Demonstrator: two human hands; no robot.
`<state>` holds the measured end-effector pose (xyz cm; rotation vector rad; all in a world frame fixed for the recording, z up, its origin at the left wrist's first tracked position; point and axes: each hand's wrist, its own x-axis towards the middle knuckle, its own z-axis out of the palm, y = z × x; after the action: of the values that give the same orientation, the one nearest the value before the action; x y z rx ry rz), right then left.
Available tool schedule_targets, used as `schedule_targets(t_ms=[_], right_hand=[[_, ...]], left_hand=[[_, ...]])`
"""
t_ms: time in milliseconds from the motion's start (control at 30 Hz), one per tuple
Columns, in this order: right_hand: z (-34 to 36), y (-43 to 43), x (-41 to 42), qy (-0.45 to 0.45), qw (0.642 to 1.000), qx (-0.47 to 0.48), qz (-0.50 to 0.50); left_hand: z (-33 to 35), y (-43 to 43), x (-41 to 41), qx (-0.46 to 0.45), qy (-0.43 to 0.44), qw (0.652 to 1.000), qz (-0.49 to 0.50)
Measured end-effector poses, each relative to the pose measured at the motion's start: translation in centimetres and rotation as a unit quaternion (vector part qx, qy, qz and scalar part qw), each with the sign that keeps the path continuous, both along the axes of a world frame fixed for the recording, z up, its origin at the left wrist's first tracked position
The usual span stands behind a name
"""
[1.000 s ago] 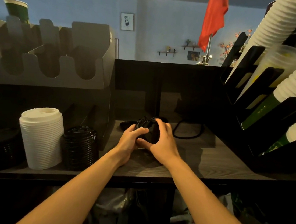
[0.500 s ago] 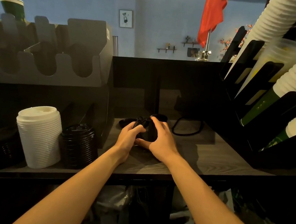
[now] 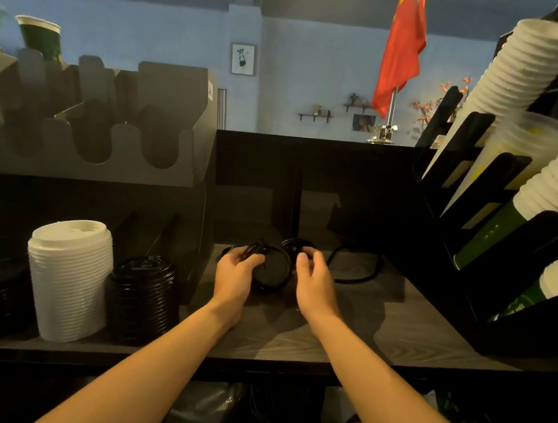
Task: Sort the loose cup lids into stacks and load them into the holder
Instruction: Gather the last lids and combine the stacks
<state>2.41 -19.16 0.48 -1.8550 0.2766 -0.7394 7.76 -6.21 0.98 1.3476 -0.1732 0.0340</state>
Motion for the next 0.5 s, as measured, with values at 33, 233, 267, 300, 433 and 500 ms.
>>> schedule_targets(t_ms=[33,233,267,300,433,500], right_hand=[[0.0,-0.2,0.4,0.011,0.999,-0.015,-0.043],[0.0,-1.1,3.1,0.061,0.936,-0.326,-0.114],[0.1,-1.2,3.9,0.078,0.925,-0.357,-0.104],[0.2,-1.4,4.6,0.102,0.914,-0.382,-0.091],[-0.1,-1.7,7.5,0.192,0.873,-0.448,0.005],[-0.4,-2.0,8.0,0.209,0.869,-0.448,0.023]], left_hand=[[0.1,-0.2,0.3,0.010,-0.009,1.000,0.011],[0.5,-2.0,3.1,-0.001,0.012,0.994,0.109],[0.4,-2.3,3.8,0.003,0.023,0.992,0.120],[0.3,-2.5,4.4,0.007,0.042,0.991,0.128],[0.1,-2.7,6.3,0.031,0.064,0.986,0.152],[0.3,-2.4,6.5,0.042,0.070,0.985,0.154]])
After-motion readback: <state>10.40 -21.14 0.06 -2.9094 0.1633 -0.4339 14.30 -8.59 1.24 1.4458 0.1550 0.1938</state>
